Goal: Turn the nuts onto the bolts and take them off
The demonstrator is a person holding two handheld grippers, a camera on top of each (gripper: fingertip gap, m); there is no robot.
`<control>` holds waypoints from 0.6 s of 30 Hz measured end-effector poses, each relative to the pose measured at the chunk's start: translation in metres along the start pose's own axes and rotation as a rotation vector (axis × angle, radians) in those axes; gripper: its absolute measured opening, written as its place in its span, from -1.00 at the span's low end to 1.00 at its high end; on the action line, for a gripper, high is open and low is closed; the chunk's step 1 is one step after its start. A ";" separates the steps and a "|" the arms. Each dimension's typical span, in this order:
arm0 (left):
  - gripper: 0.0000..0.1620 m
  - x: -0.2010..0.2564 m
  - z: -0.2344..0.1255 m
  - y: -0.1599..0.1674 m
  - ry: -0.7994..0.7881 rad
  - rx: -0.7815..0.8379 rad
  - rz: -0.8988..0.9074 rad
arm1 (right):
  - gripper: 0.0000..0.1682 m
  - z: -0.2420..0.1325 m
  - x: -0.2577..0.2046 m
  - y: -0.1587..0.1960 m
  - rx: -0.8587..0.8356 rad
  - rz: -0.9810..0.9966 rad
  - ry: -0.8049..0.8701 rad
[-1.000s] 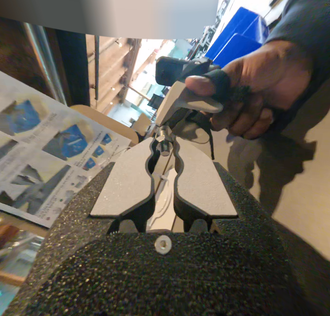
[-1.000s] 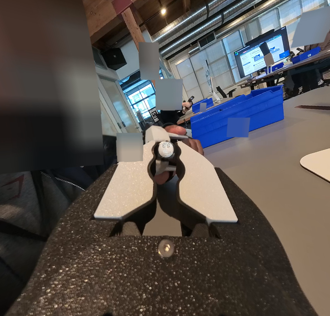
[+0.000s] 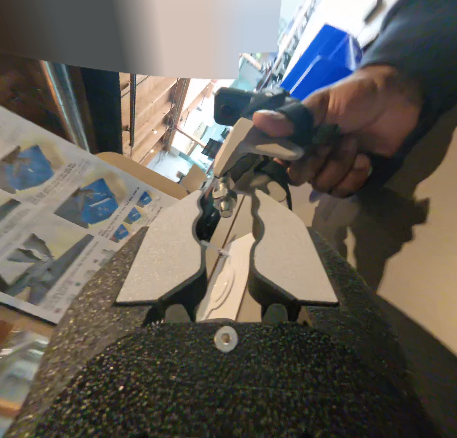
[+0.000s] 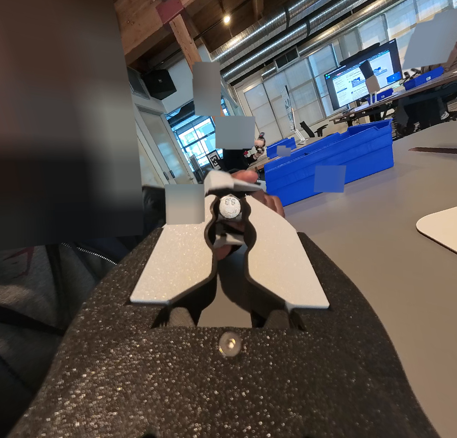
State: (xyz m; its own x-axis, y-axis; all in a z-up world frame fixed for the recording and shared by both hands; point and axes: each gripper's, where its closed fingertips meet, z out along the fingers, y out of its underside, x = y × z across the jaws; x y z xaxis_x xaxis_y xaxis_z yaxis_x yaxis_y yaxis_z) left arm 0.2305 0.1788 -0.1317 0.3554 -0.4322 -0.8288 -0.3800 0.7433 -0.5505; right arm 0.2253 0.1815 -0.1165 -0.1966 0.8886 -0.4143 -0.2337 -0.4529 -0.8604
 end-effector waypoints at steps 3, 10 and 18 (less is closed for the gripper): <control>-0.46 -0.007 0.000 -0.001 0.029 0.050 -0.258 | -0.80 -0.002 0.001 -0.002 0.008 -0.001 0.004; -0.51 -0.004 0.004 0.002 0.155 0.094 -0.732 | -0.80 -0.001 0.001 -0.002 0.005 -0.002 0.004; -0.79 0.003 0.005 0.001 0.217 0.098 -0.841 | -0.80 0.000 -0.001 0.000 -0.001 -0.008 -0.003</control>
State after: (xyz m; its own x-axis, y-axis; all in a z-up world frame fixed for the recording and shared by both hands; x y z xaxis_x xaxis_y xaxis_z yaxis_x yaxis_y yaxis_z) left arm 0.2349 0.1806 -0.1340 0.3112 -0.9372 -0.1575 0.0137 0.1701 -0.9853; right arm 0.2257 0.1810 -0.1160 -0.1977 0.8922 -0.4061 -0.2342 -0.4453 -0.8642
